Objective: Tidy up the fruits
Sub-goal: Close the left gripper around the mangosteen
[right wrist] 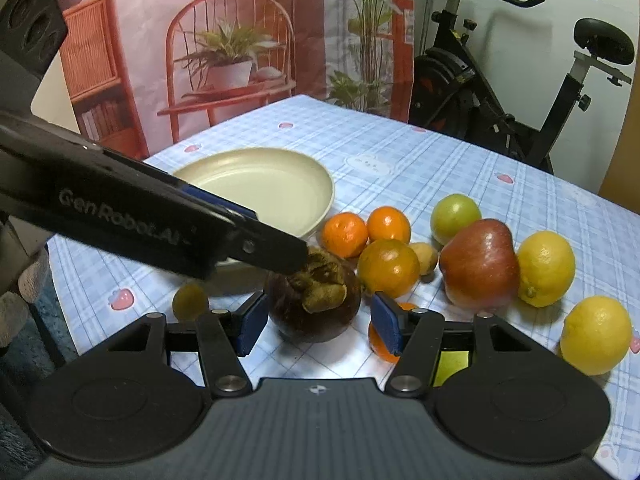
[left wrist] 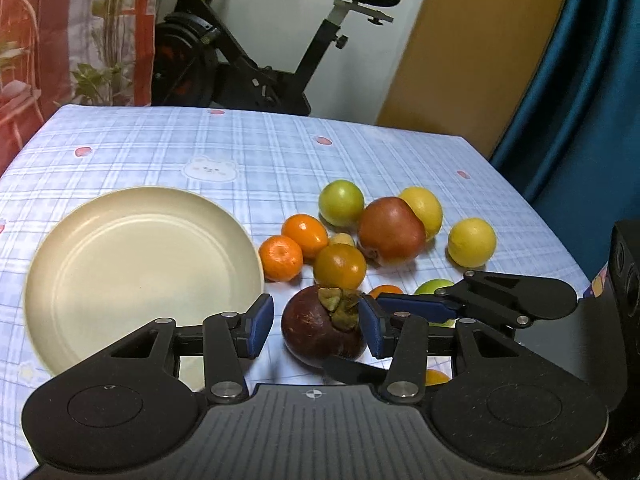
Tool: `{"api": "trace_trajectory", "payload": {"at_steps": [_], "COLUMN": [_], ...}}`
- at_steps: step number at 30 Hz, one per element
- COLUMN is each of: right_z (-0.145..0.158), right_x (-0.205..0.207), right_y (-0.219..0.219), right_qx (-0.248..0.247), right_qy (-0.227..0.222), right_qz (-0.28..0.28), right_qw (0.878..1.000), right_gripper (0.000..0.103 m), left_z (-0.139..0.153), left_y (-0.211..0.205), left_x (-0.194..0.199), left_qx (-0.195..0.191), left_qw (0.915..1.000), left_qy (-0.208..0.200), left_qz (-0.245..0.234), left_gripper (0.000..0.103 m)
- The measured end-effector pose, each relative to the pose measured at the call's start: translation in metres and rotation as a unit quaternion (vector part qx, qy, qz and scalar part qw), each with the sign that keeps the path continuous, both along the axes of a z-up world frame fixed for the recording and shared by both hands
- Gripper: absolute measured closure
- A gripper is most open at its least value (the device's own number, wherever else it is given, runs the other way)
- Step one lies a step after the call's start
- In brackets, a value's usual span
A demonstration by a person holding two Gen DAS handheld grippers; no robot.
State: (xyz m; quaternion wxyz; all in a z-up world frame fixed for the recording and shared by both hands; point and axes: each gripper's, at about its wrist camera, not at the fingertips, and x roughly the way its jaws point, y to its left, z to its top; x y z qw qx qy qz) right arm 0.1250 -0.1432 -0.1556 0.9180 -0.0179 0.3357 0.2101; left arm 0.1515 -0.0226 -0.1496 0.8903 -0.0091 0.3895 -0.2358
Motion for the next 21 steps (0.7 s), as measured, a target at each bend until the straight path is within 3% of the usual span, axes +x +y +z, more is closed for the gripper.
{"api": "trace_trajectory", "payload": {"at_steps": [15,21], "right_z": [-0.008,-0.009], "right_x": [0.009,0.01], "right_y": [0.003,0.004], "right_qx": [0.005,0.003], "right_qy": [0.011,0.014], "right_qz": [0.005,0.006], "right_qw": [1.0,1.0], "right_gripper": [0.044,0.043], "left_z": [-0.008,-0.015], "left_y": [-0.007,-0.009], "left_x": [0.006,0.003], "left_qx": [-0.008,0.0], "left_qw": [0.9997,0.9996], "left_qy": [0.012,0.019], "left_qz": [-0.018,-0.022], "left_gripper": [0.051,0.043]}}
